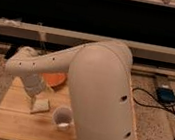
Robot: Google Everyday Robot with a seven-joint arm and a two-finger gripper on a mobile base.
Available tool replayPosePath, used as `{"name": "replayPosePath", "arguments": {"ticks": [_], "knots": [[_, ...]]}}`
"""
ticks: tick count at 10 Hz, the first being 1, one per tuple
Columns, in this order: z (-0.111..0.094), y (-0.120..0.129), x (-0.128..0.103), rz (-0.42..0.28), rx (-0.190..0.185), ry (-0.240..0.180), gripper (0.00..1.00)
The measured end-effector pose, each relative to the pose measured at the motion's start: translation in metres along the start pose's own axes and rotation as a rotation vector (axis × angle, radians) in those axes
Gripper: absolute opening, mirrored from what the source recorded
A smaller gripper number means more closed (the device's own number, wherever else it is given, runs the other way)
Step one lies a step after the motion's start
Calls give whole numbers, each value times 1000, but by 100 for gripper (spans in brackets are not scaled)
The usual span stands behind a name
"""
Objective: Drag the ceramic bowl in a circle
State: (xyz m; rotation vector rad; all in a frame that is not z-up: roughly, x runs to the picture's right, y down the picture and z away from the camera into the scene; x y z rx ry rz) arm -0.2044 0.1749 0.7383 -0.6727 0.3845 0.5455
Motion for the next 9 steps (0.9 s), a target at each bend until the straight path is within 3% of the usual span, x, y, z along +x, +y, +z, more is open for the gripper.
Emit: {"name": "replayPosePath", "arguments": {"ticks": [5,7,9], "knots": [[0,-1,0,-6,5,-2,80],[-8,-11,-16,-59,44,-56,80],[-14,-24,-51,-123,76,-115,80]]}}
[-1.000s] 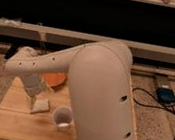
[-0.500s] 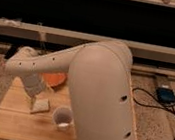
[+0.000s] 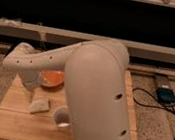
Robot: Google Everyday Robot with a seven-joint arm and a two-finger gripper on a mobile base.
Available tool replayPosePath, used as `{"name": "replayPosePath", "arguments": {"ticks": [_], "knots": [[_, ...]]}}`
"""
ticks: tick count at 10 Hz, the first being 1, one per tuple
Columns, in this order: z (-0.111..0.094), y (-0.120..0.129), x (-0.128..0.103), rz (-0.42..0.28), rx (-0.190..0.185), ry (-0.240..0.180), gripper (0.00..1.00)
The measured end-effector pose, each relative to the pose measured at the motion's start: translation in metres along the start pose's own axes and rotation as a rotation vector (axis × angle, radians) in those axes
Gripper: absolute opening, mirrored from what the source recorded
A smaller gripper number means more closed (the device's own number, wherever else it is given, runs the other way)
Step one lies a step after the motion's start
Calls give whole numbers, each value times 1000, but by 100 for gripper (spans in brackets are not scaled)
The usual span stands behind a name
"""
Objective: Drag the ceramic bowl in a circle
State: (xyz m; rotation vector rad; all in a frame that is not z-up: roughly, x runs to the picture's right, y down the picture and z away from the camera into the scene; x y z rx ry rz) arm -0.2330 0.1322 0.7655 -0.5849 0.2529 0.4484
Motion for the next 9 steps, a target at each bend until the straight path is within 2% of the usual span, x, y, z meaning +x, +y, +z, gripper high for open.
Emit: {"name": "replayPosePath", "arguments": {"ticks": [2,3,5,7,9], "knots": [[6,-33,-24,-33,18,-38,80],[15,-47,-40,-48,10,-56,80],[36,-68,-57,-51,-2,-65,80],[60,-80,-65,-32,-32,-55,80],[78,-66,-77,-52,-47,-17,80]]}}
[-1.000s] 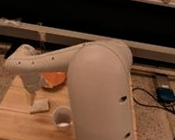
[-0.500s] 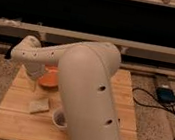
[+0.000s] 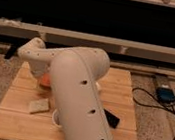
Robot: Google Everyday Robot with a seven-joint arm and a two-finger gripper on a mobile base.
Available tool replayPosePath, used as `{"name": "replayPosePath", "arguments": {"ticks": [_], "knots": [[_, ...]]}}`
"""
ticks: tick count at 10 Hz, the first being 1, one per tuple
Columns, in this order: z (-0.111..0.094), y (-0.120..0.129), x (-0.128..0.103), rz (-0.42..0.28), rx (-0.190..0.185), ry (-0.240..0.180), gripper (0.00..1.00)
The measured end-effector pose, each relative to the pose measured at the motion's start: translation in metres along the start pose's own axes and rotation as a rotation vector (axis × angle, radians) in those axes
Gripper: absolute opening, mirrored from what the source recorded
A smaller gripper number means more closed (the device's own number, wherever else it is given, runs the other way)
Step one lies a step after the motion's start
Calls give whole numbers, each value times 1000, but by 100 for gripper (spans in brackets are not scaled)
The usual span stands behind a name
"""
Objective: Drag the ceramic bowl in a circle
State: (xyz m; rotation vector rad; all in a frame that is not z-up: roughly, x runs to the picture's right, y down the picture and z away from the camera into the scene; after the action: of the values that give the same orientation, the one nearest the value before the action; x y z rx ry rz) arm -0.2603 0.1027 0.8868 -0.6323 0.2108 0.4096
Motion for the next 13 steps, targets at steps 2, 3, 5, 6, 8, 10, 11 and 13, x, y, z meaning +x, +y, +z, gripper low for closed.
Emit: {"name": "replayPosePath", "arguments": {"ticks": [2,3,5,6,8,10,11,13], "knots": [[13,4,-4,-13,3,41,79],[18,9,-7,-20,1,61,72],[23,11,-9,-22,-1,88,52],[23,11,-9,-19,-3,92,42],[14,8,-5,-4,-7,80,22],[-2,1,0,30,-12,35,2],[-5,-5,2,49,-11,26,0],[-6,-22,18,114,-25,29,0]]}}
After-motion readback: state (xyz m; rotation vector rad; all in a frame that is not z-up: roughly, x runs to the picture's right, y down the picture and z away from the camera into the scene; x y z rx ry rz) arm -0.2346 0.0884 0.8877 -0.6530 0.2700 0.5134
